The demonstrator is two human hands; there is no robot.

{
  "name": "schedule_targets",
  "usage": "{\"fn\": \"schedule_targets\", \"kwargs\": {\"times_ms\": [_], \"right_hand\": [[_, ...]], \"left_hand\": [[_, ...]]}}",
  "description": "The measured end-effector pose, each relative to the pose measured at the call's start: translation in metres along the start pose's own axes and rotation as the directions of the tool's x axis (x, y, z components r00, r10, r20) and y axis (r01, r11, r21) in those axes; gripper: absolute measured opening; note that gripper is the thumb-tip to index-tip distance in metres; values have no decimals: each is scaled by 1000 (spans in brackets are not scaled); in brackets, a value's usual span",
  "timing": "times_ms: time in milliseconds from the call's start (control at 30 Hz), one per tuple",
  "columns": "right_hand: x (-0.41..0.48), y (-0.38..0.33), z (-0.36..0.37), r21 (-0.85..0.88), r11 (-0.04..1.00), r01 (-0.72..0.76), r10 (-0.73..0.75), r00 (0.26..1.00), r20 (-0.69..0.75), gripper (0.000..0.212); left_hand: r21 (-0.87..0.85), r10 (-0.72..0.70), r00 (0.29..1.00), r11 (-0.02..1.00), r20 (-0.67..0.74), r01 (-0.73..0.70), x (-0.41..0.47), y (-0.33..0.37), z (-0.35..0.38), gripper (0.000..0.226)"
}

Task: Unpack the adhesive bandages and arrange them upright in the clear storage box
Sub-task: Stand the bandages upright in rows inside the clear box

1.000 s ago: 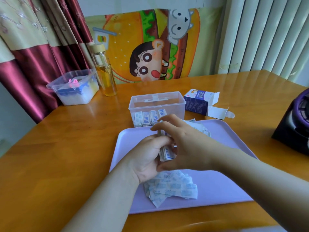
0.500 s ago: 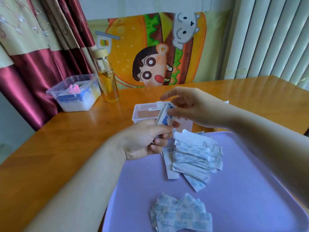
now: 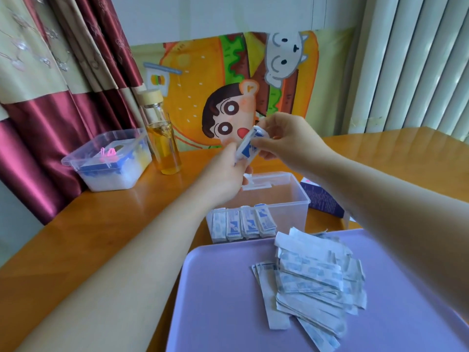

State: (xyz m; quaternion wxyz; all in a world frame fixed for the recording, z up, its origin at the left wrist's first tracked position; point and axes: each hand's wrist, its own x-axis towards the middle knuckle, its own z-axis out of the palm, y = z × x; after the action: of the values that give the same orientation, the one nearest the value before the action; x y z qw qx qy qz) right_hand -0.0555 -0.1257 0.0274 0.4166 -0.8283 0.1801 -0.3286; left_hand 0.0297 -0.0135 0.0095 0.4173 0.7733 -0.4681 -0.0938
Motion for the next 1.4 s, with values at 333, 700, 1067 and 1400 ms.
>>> {"fn": "schedule_targets", "kwargs": {"times_ms": [333, 700, 1067, 1400], "right_hand": [[22, 30, 20, 95, 944, -317, 309, 946, 94, 14], [29, 39, 20, -752, 650, -109, 440, 861, 255, 50], [24, 43, 30, -829, 556, -60, 571, 753, 328, 61], [18, 41, 34, -941, 317, 119, 596, 747, 295, 45]], "left_hand": [[-67, -201, 961, 974, 189, 216, 29, -20, 16, 23], [-66, -377, 845, 900, 378, 431, 51, -23, 48, 25], [132, -384, 829, 922, 407, 363, 58, -43, 56, 8], [498, -325, 775, 867, 542, 15, 57, -51, 56, 33]]}}
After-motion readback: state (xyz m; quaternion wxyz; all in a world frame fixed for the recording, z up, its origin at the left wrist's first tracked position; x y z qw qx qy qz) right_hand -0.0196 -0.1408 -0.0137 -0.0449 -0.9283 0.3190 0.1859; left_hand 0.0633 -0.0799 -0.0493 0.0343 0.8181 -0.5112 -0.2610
